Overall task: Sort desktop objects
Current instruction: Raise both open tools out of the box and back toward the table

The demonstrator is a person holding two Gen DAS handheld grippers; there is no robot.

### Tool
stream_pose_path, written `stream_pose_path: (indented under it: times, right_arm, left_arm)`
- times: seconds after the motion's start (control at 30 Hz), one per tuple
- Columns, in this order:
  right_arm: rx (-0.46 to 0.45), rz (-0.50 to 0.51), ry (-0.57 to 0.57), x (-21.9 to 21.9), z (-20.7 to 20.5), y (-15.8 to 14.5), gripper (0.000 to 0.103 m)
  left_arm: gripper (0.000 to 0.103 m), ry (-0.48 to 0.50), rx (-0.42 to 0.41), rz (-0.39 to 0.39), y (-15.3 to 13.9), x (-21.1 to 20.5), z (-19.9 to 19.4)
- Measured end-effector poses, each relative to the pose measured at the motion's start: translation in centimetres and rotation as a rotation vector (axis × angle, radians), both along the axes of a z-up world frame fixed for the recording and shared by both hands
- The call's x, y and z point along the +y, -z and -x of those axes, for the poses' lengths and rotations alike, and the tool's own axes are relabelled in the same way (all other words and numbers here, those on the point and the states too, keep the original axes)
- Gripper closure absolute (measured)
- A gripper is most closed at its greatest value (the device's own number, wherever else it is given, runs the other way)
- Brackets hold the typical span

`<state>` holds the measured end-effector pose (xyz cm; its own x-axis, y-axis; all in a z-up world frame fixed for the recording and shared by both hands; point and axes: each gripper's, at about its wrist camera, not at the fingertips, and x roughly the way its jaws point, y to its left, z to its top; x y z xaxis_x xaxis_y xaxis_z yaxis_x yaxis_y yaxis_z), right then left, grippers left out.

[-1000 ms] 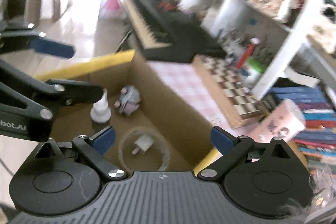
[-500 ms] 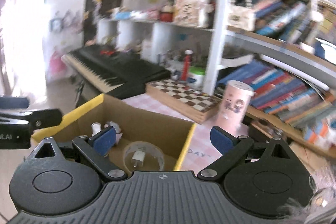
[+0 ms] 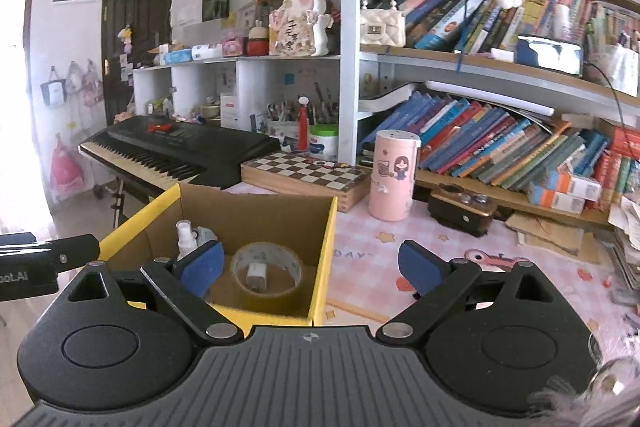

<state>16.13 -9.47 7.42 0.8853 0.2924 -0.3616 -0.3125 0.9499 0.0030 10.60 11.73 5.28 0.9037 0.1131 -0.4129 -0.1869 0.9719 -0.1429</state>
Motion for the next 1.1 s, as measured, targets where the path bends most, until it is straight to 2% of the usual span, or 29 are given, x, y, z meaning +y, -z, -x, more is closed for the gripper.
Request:
stream_pose_path:
  times: [0.2,0.37,0.53,1.1]
  right_arm:
    - [0.024,-0.001,0.035,-0.5,2.8,0.8,0.009]
    - [0.060,0.006,0.045,-0.7,4.6,1.5,0.020]
    - [0.085,0.012,0.037,-0.5,6.1,2.0,0.024]
    - [0.185,0.017,0.026,-0.1,9.3,3.6,0.024]
  left_arm:
    - [0.013,0.014,0.014,0.003,0.6,-0.4,1.6]
    - [0.013,0.009,0.031,0.018,1.1,-0.6,2.9]
    - [0.013,0.010,0.040,0.021,1.3,-0.7,4.1]
    - [0.013,0.035,0.114,0.021,2.5,-1.1,7.2]
